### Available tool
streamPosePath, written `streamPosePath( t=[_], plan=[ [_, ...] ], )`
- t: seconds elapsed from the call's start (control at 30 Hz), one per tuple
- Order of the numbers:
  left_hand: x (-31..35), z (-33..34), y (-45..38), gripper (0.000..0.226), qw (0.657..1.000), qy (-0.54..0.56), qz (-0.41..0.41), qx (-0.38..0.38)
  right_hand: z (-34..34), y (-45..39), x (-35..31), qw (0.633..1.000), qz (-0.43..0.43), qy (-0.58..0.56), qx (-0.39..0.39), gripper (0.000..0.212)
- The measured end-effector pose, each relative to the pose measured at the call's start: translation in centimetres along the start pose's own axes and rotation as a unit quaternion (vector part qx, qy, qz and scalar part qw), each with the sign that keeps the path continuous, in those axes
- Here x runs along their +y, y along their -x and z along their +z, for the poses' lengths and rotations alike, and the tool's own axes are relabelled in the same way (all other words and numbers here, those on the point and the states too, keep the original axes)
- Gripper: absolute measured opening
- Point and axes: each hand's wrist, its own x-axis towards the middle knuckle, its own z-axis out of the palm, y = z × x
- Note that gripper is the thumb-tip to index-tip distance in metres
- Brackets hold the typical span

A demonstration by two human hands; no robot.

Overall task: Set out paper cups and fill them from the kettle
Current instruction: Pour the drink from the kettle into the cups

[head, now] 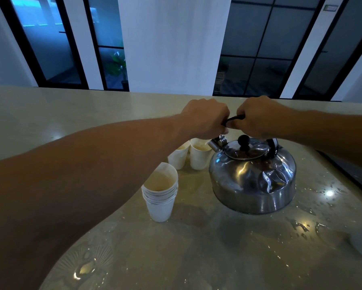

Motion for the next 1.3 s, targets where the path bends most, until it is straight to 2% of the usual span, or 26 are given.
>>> streamPosePath(
  t=[0.13,0.23,0.37,0.63,0.83,1.0,1.17,1.27,1.3],
  plan=[
    [0.1,-0.4,0.1,0.025,1.000,-0.014,0.009,0.011,0.1,0.6,0.1,1.000,-0.004,-0.003,-0.003,0.042],
    [0.4,-1.0,0.4,0.023,0.999,-0.040,0.027,0.020,-0.1,1.7,0.0,0.998,-0.018,0.050,-0.015,0.038],
    [1.4,-1.9,1.0,0.021,0.997,-0.061,0.048,0.020,-0.2,3.3,0.3,1.000,-0.013,0.006,0.003,0.040],
    [3.7,-2.1,3.7,0.017,0.993,-0.089,0.080,-0.019,1.6,6.4,0.6,1.000,0.008,-0.017,-0.015,0.040],
    [5.4,-0.8,5.8,0.018,0.994,-0.057,0.085,-0.046,2.4,9.8,0.0,0.999,0.005,0.014,-0.035,0.039],
    [6.3,0.0,6.8,0.015,0.994,-0.041,0.090,-0.037,4.4,11.1,1.1,0.999,0.022,-0.038,-0.017,0.041],
    [7.3,1.2,7.1,0.012,0.998,0.015,0.054,-0.034,6.1,11.5,2.5,0.991,0.052,-0.118,0.047,0.040],
    [7.6,1.6,7.9,0.006,0.995,0.090,-0.019,-0.044,7.0,11.7,2.8,0.985,0.055,-0.151,0.068,0.038],
    [7.5,1.5,8.3,0.010,0.990,0.121,-0.044,-0.057,7.0,11.7,2.7,0.982,0.056,-0.163,0.074,0.038]
  ],
)
